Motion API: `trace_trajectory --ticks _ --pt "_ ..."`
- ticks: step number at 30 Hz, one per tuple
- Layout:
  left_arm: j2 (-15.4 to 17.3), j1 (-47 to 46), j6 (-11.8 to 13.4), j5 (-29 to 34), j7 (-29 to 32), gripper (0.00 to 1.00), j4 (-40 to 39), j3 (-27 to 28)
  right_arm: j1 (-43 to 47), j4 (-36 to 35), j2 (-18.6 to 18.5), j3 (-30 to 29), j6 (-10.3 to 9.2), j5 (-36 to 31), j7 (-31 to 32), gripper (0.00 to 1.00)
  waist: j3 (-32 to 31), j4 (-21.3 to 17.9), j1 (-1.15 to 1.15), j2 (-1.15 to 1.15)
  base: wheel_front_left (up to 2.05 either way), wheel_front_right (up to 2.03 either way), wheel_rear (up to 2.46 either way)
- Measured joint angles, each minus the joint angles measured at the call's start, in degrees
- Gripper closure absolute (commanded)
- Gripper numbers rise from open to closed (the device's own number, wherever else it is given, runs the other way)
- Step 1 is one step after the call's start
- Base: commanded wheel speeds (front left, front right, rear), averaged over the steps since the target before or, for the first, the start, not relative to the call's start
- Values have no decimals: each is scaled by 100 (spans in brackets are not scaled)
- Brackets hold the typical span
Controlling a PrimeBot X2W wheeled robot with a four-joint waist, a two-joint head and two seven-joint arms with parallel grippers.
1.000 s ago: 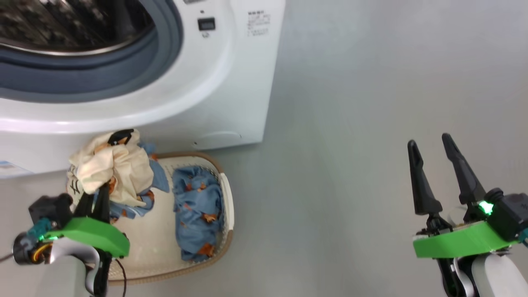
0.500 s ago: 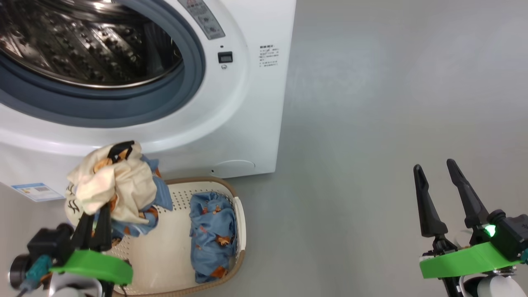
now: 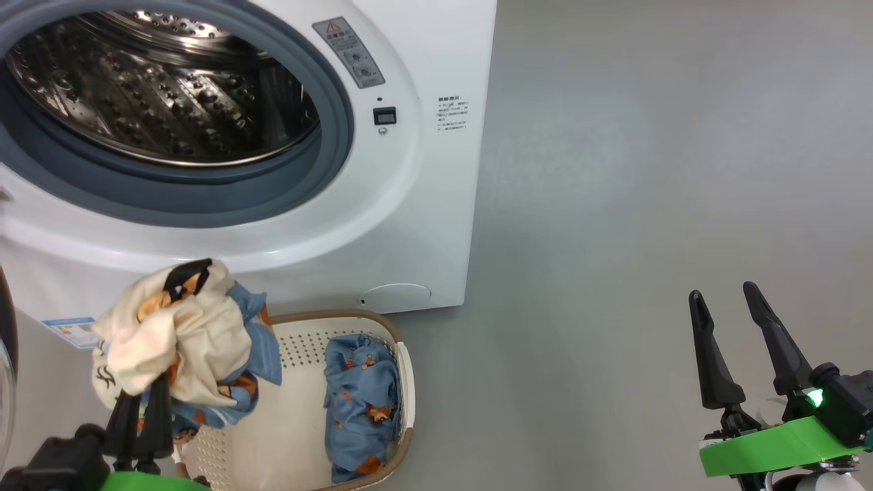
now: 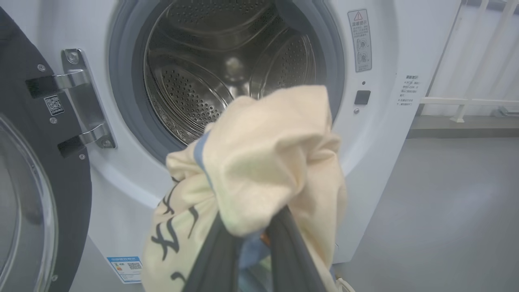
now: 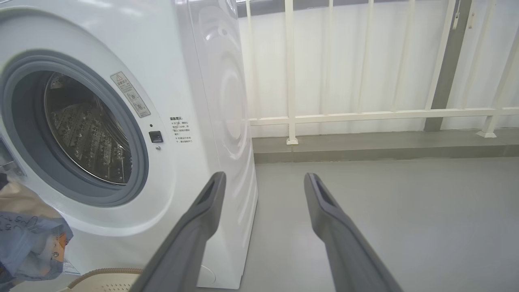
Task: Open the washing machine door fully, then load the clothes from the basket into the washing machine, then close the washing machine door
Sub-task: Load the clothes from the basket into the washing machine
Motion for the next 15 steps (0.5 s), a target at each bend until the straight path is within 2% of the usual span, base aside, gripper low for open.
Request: trace_trajectory --ticks 4,15 --pt "-120 217 0 96 -8 100 -252 35 25 -12 2 -9 0 0 0 0 -17 26 0 0 0 0 0" --pt "-130 154 0 73 -8 100 -348 54 110 -38 41 -14 0 0 0 0 91 26 0 0 0 0 0"
